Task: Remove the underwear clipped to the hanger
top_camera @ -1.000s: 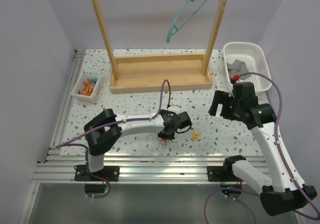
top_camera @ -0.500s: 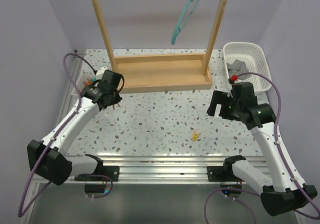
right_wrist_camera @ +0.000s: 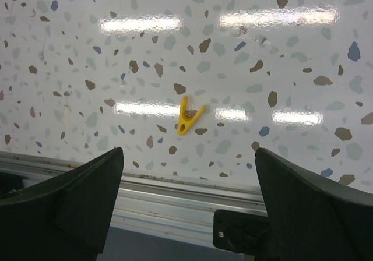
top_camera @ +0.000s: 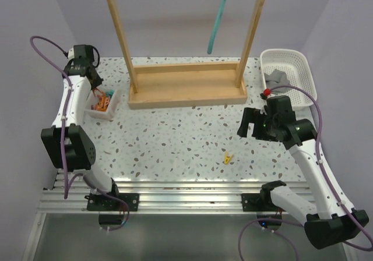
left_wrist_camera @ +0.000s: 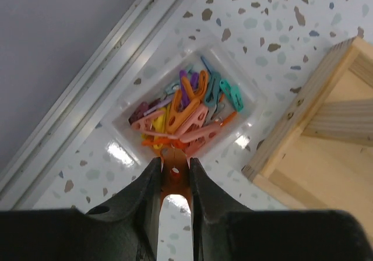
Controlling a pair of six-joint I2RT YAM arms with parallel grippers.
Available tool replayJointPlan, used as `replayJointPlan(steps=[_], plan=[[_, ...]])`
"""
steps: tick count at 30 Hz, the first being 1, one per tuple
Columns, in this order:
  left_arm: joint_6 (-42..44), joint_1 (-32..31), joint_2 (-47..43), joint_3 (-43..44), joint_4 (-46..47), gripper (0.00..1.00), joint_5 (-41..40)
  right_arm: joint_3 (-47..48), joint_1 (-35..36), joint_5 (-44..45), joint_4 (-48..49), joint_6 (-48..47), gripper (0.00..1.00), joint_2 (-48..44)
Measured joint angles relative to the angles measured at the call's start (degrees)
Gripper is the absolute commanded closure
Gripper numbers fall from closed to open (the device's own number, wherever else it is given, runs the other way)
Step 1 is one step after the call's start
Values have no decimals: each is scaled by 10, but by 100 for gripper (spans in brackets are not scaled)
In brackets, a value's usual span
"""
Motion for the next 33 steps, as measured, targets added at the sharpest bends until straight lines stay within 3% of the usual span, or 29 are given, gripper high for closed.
replayJointPlan(steps=[6,12,15,18,19,21,22,23,30,33], plan=[[16,33,119,118,1,91,6,1,0,-11,4,-3,2,15],[22,53,202,158,-2,79,9,1,0,-13,8,-5,1,22],[26,57,219,165,-1,67,12,1,0,-13,9,-6,1,22],[33,58,220,165,2,47,17,1,0,-13,9,-6,1,22],[35,57,219,165,5,36,19,1,0,-13,10,-6,2,22],[40,57,218,164,11,23,26,1,0,-13,12,-6,1,22],[42,57,215,161,16,9,29,1,0,-13,13,-6,2,22],[47,57,210,156,19,1,32,1,0,-13,13,-6,2,22],[56,34,108,50,48,0,77,1,0,-5,14,-5,1,21],[63,-47,20,-30,70,0,104,1,1,23,12,0,2,15]])
